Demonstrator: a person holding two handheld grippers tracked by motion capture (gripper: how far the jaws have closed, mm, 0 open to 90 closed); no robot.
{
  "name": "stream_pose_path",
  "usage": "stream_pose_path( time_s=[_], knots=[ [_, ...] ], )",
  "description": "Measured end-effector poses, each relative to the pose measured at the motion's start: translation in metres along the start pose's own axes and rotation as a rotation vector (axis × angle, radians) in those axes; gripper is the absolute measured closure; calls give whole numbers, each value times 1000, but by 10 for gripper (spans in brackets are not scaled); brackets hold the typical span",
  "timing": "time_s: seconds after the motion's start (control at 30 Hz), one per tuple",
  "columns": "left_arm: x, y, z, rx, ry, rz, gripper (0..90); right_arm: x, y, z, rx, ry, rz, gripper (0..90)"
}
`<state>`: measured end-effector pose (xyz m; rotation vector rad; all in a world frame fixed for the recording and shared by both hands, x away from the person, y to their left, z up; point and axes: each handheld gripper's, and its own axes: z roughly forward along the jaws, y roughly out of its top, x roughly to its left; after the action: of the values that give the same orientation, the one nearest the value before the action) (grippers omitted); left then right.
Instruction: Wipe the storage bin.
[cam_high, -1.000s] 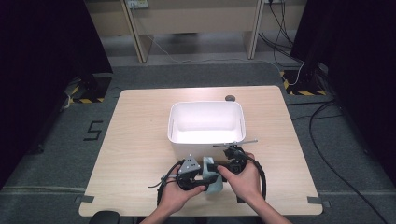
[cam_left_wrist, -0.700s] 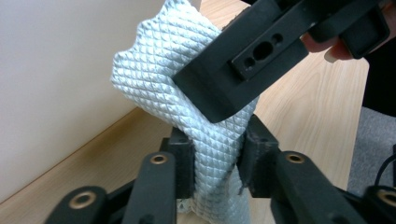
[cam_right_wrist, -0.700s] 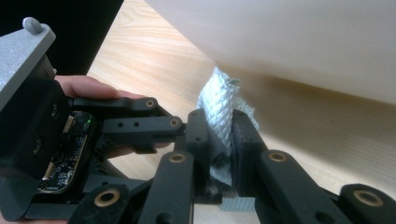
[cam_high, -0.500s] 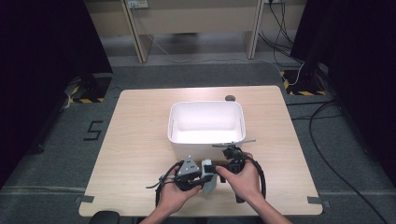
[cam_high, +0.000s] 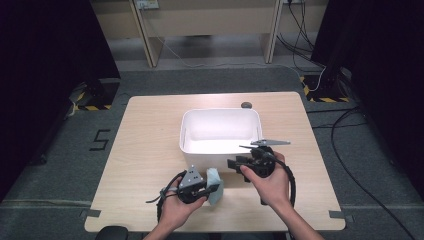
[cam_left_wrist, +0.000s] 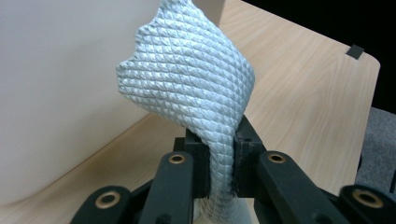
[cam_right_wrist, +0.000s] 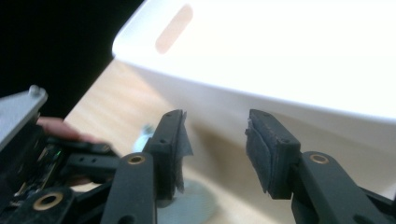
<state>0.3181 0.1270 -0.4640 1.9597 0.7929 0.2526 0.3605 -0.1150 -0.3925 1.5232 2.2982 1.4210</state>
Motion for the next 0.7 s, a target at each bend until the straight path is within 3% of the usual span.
stream_pose_path(
  time_s=[0.17, 0.27, 0.37, 0.4, 0.47, 0.57, 0.7],
  knots=[
    [9, -3, -15, -21, 34, -20, 803, -11, 17, -23, -114, -94, -22, 569],
    [12, -5, -19, -23, 50, -25, 803, -14, 22, -30, -147, -119, -18, 568],
    [18, -6, -26, -30, 73, -34, 803, -28, 32, -35, -185, -194, -13, 567],
    [18, -6, -26, -30, 73, -34, 803, -28, 32, -35, -185, -194, -13, 567],
    [21, -7, -30, -33, 90, -33, 803, -42, 36, -34, -190, -264, 1, 566],
    [28, -8, -38, -51, 120, -41, 802, -50, 37, -30, -173, -306, 12, 565],
    [33, -8, -45, -62, 144, -49, 803, -57, 35, -25, -136, -319, 27, 579]
  ],
)
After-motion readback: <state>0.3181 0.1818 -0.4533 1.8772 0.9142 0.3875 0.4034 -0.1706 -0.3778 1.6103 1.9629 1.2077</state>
